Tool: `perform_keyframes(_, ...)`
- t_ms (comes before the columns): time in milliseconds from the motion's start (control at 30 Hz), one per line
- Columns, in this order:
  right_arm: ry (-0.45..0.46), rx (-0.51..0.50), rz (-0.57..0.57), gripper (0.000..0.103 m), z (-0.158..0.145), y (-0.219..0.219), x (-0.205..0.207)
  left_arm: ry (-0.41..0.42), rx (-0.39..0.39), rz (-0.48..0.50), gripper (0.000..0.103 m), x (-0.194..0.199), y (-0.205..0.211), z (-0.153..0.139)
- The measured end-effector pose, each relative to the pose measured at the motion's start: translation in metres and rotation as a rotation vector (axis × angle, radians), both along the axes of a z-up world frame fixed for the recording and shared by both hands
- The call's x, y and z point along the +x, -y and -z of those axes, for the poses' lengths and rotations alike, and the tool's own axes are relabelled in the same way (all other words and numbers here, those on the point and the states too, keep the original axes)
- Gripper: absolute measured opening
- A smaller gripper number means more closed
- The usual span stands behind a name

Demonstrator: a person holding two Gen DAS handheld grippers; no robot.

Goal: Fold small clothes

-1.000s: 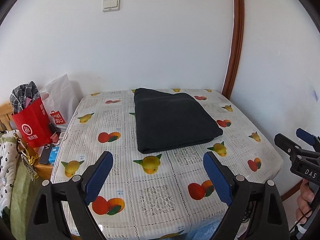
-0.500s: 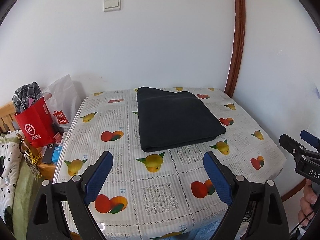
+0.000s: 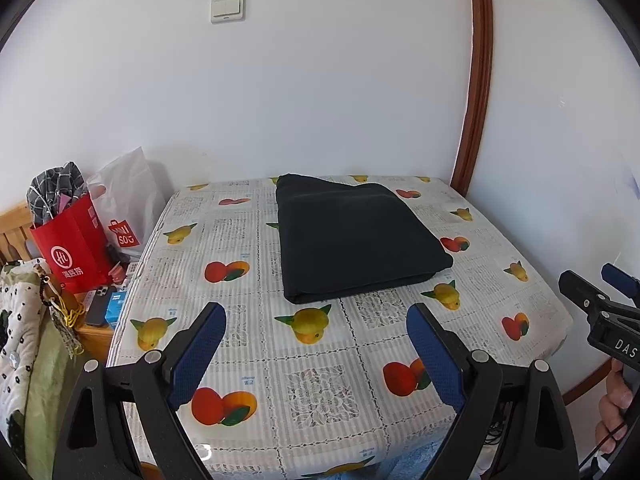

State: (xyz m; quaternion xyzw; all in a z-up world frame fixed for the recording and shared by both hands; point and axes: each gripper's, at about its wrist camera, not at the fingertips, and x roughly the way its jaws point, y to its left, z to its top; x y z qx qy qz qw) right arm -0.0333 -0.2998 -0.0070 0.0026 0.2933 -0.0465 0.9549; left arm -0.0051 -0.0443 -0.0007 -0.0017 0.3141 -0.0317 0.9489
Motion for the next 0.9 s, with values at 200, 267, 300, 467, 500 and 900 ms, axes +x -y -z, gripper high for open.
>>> perform_keyframes(200,0.003,0.001,0.003,0.103,-0.0009,0.0004,-0.0014,-0.002,-0.001,0.001,0.091,0.0000,-0.0016,-0.0001)
perform_keyframes(267,0.002,-0.003,0.005,0.103,-0.0010,-0.0002,-0.0016,-0.002,0.000,-0.003,0.091,-0.0003,-0.0009,-0.0002)
perform_keyframes(300,0.002,-0.005,0.007,0.103,-0.0008,0.0000,-0.0013,-0.001,0.000,-0.004,0.091,-0.0007,-0.0007,-0.0002)
perform_keyframes(467,-0.001,-0.015,0.010,0.103,0.0000,0.0002,-0.0004,-0.004,-0.001,-0.010,0.091,-0.0005,0.0005,0.0000)
perform_keyframes(500,-0.002,-0.014,0.009,0.103,0.0000,-0.0002,-0.0006,-0.005,-0.003,-0.012,0.091,-0.0007,0.0005,0.0001)
perform_keyframes(900,-0.002,-0.015,0.011,0.103,-0.0005,-0.0012,-0.0001,-0.005,-0.005,-0.019,0.091,0.0004,0.0011,-0.0013)
